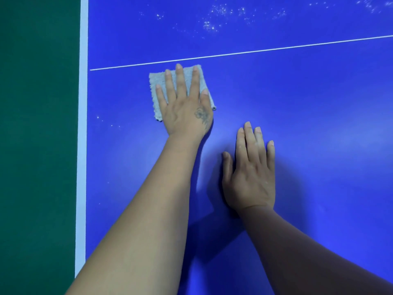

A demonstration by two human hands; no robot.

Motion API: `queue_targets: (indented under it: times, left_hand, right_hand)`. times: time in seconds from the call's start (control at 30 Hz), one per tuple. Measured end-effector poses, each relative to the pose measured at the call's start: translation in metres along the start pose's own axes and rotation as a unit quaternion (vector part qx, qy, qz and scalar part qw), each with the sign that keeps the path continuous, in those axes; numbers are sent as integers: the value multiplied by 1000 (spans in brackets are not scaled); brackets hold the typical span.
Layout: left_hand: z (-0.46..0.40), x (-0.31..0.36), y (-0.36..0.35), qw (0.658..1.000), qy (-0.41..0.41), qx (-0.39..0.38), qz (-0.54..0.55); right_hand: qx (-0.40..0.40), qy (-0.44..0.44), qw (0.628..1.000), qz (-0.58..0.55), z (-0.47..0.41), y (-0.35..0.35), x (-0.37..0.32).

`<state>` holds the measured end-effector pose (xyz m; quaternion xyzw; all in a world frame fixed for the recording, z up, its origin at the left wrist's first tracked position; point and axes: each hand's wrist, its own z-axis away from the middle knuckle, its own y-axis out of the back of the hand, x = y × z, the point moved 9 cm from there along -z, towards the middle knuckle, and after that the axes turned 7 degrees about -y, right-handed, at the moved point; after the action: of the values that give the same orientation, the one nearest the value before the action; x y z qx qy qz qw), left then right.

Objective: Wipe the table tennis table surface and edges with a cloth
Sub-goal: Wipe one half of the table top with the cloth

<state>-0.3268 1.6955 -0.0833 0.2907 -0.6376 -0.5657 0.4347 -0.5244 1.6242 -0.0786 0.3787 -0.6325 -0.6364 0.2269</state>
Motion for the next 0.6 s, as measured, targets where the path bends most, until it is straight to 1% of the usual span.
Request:
queue_targets:
  times: [0.13, 0.2, 0.23, 0.3, 0.4, 0.5, 0.6]
  left_hand:
    - [29, 27, -2, 992, -126, 28, -5]
    - [56, 28, -1, 986, -164, 25, -15]
    - [68, 24, 1, 985, -169, 17, -16]
    - [86, 6, 5, 989, -150, -3, -11]
    - [87, -34, 10, 997, -69, -20, -10]
    - [56, -58, 16, 1000, 16, -10, -3]
    - [8, -55, 16, 997, 72, -2, 18]
  right_hand:
    - [0, 0, 1000, -5, 0, 0, -1]
    - [-3, 0, 1000, -4, 1, 0, -1]
    - [-5, 0, 1000, -4, 1, -1, -1]
    - [-8, 1, 1000, -4, 0, -1, -1]
    - [-7, -1, 1000, -1, 0, 0, -1]
    - [-13, -2, 1000, -2, 0, 0, -2]
    - [-17, -3, 1000, 3, -1, -1, -2]
